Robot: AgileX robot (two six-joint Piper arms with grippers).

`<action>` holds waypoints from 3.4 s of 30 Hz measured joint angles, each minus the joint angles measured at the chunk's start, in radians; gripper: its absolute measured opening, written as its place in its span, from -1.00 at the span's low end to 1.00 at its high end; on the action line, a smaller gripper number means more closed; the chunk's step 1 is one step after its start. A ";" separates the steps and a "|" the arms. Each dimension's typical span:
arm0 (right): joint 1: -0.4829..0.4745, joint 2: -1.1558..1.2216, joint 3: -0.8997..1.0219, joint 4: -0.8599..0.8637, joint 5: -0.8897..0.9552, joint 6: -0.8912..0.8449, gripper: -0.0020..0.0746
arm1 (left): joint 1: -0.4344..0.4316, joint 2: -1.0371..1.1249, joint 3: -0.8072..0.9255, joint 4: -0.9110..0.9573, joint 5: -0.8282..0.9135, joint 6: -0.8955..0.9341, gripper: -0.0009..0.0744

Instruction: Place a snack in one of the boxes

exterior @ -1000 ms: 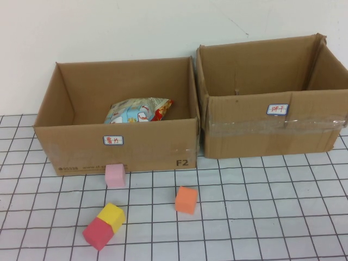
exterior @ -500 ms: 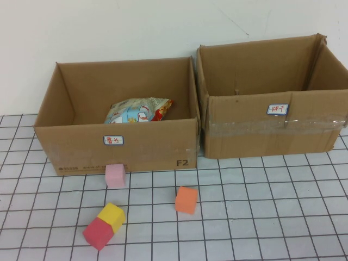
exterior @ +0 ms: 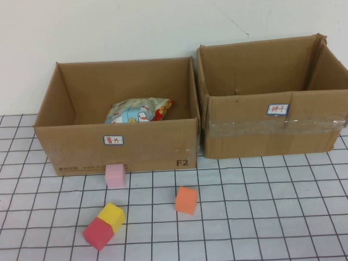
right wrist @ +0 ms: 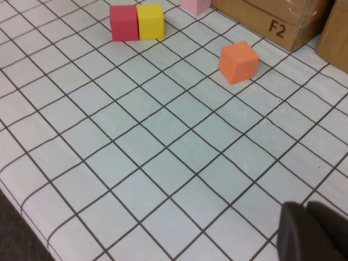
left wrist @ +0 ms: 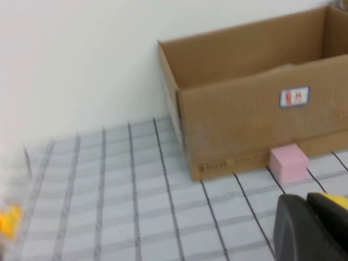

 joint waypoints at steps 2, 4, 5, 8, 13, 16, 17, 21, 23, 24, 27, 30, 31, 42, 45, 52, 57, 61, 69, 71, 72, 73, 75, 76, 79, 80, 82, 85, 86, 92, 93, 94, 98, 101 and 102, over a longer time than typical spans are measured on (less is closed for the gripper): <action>0.000 0.000 0.000 0.000 0.000 0.000 -0.94 | 0.085 0.000 0.061 -0.159 -0.022 0.058 -0.98; 0.000 0.000 0.000 0.000 0.000 0.000 -0.94 | 0.134 0.000 0.108 -0.225 -0.037 0.071 -0.98; 0.000 0.000 0.000 0.000 0.000 0.000 -0.94 | 0.164 0.000 0.148 -0.264 -0.054 0.078 -0.98; 0.000 0.000 0.000 0.000 0.000 0.000 -0.94 | 0.221 0.000 0.247 -0.348 -0.138 0.112 -0.98; 0.000 0.000 0.000 0.000 0.000 0.000 -0.94 | 0.302 0.000 0.273 -0.466 -0.170 0.261 -0.98; 0.000 0.000 0.000 0.002 0.000 0.000 -0.94 | 0.311 0.000 0.273 -0.479 -0.170 0.315 -0.98; 0.000 0.000 0.000 0.002 0.000 0.000 -0.94 | 0.311 0.000 0.273 -0.483 -0.170 0.320 -0.98; 0.000 0.000 0.000 0.004 0.002 0.000 -0.94 | 0.300 0.000 0.273 -0.485 -0.170 0.299 -0.98; 0.000 0.000 0.000 0.004 0.002 0.000 -0.94 | 0.277 0.000 0.273 -0.487 -0.170 0.287 -0.98; 0.000 0.000 0.000 0.004 0.002 0.000 -0.94 | 0.267 0.000 0.273 -0.487 -0.170 0.286 -0.98; 0.000 0.000 0.000 0.004 0.002 0.000 -0.94 | 0.241 0.000 0.273 -0.489 -0.170 0.276 -0.98; 0.000 0.000 0.000 0.004 0.002 0.000 -0.94 | 0.233 0.000 0.273 -0.489 -0.170 0.273 -0.98; 0.000 0.000 0.000 0.004 0.002 0.000 -0.94 | 0.233 0.000 0.273 -0.489 -0.170 0.272 -0.98; 0.000 0.000 0.000 0.006 0.002 0.000 -0.94 | 0.233 0.000 0.273 -0.508 -0.170 0.271 -0.98; 0.000 0.000 0.000 0.005 0.002 0.000 -0.94 | 0.233 0.000 0.273 -0.537 -0.170 0.268 -0.98; 0.000 0.000 0.000 0.005 0.002 0.000 -0.94 | 0.233 0.000 0.273 -0.545 -0.170 0.268 -0.98; 0.000 0.000 0.000 0.005 0.002 0.000 -0.94 | 0.233 0.000 0.273 -0.547 -0.170 0.268 -0.98; 0.000 -0.013 0.000 0.004 0.002 0.000 -0.94 | 0.233 0.000 0.273 -0.549 -0.170 0.268 -0.98; -0.034 -0.241 0.036 -0.070 -0.114 -0.105 -0.94 | 0.233 0.000 0.273 -0.549 -0.170 0.268 -0.98; -0.066 -0.300 0.073 -0.070 -0.200 -0.114 -0.94 | 0.233 0.000 0.273 -0.549 -0.170 0.268 -0.98; -0.084 -0.331 0.097 -0.070 -0.252 -0.116 -0.94 | 0.233 0.000 0.273 -0.549 -0.170 0.268 -0.98; -0.113 -0.366 0.149 -0.049 -0.339 -0.116 -0.94 | 0.233 0.000 0.273 -0.549 -0.170 0.268 -0.98; -0.136 -0.373 0.192 -0.011 -0.419 -0.116 -0.94 | 0.233 0.000 0.273 -0.549 -0.170 0.268 -0.98; -0.142 -0.375 0.214 0.009 -0.451 -0.118 -0.94 | 0.233 0.000 0.273 -0.550 -0.170 0.268 -0.98; -0.149 -0.375 0.257 0.043 -0.486 -0.118 -0.95 | 0.233 0.000 0.273 -0.550 -0.170 0.268 -0.98; -0.151 -0.375 0.268 0.047 -0.497 -0.118 -0.95 | 0.233 0.000 0.273 -0.550 -0.170 0.268 -0.98; -0.151 -0.375 0.284 0.051 -0.515 -0.129 -0.95 | 0.233 0.000 0.273 -0.550 -0.170 0.268 -0.98; -0.151 -0.376 0.309 0.051 -0.589 -0.164 -0.95 | 0.233 0.000 0.273 -0.550 -0.170 0.268 -0.98; -0.151 -0.376 0.321 0.038 -0.624 -0.164 -0.95 | 0.233 0.000 0.273 -0.550 -0.170 0.268 -0.98; -0.185 -0.377 0.369 -0.334 -0.730 0.219 -0.95 | 0.233 0.000 0.273 -0.551 -0.170 0.268 -0.98; -0.195 -0.377 0.378 -0.374 -0.730 0.273 -0.95 | 0.233 0.000 0.273 -0.551 -0.170 0.268 -0.98; -0.209 -0.377 0.386 -0.414 -0.706 0.326 -0.95 | 0.233 0.000 0.273 -0.551 -0.170 0.268 -0.98; -0.271 -0.377 0.398 -0.487 -0.573 0.432 -0.95 | 0.233 0.000 0.273 -0.551 -0.170 0.268 -0.98; -0.289 -0.377 0.398 -0.540 -0.497 0.531 -0.95 | 0.233 0.000 0.273 -0.551 -0.170 0.268 -0.98; -0.289 -0.377 0.398 -0.560 -0.469 0.564 -0.95 | 0.233 0.000 0.273 -0.551 -0.170 0.268 -0.98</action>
